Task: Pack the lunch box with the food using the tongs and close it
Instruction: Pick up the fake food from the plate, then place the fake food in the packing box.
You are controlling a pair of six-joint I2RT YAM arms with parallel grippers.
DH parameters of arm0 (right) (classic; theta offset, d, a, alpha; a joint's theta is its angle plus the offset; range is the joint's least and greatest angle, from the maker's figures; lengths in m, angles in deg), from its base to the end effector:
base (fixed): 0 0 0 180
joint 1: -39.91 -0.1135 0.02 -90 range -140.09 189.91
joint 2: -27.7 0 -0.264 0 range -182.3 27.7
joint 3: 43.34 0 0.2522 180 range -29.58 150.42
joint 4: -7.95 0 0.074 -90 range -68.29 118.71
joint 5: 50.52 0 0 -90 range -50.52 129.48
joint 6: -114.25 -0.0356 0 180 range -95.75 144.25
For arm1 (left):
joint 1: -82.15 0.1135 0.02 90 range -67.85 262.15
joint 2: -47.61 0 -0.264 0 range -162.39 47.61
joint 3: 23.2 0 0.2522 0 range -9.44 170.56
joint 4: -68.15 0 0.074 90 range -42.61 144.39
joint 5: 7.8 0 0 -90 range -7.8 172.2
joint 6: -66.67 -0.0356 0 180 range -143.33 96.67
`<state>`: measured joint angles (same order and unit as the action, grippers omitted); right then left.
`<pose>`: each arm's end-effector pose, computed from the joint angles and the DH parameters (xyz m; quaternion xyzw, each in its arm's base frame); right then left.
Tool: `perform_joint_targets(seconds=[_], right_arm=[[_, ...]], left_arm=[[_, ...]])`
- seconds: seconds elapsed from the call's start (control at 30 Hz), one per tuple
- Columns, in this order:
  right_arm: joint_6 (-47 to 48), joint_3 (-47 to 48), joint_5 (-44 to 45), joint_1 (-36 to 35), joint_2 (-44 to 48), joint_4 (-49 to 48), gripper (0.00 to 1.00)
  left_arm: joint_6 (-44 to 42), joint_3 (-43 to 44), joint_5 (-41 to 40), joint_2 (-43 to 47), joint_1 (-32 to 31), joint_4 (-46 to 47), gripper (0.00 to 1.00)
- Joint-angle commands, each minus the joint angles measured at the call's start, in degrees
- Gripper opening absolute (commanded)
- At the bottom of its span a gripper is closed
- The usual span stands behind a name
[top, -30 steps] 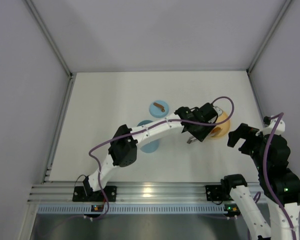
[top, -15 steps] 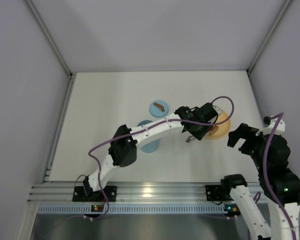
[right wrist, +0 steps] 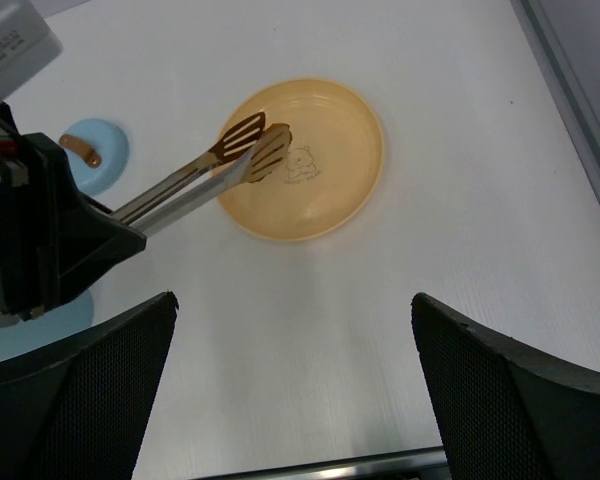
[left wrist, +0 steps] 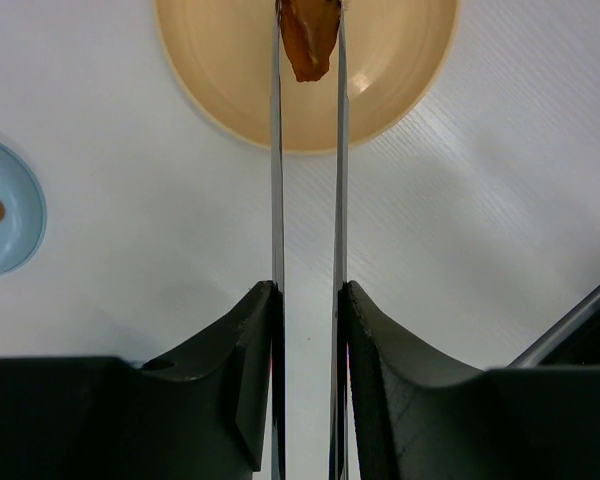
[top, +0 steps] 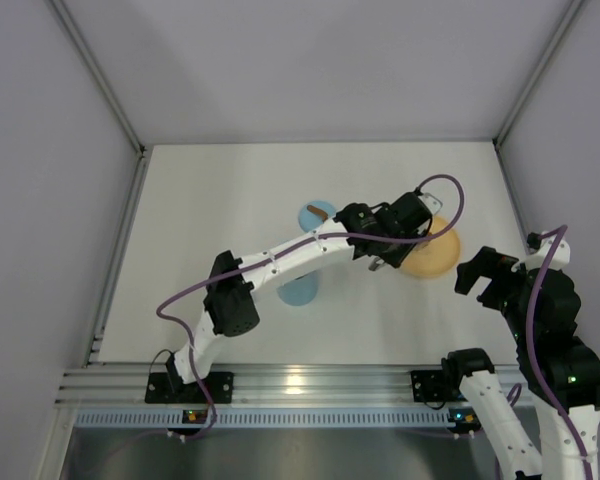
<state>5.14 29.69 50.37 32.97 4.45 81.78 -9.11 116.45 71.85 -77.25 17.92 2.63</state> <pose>0.0403 -0.0019 0.3659 0.1399 0.8249 0.0446 0.5458 0.2161 -0.4329 0.3101 0.3690 0.8629 -0.1458 0.3130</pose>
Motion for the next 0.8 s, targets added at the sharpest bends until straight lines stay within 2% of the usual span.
perform_joint_targets(seconds=[0.0,0.17,0.33,0.77], right_arm=[[0.22,1.11,0.97,0.7,-0.13,0.75,0.99],[0.22,1.2,0.71,0.7,-0.4,0.31,1.0],[-0.13,0.15,-0.35,0.7,-0.57,-0.83,1.0],[-0.57,-2.75,-1.49,0.7,-1.54,-3.91,0.99]], left_arm=[[-0.16,3.05,-3.18,6.55,-0.2,-1.22,0.33],[1.6,2.35,-5.29,10.5,-0.2,-4.83,0.33],[3.18,-4.32,-6.7,17.71,-0.2,-6.5,0.33],[9.07,-22.87,-12.15,45.04,-0.2,-15.19,0.33]])
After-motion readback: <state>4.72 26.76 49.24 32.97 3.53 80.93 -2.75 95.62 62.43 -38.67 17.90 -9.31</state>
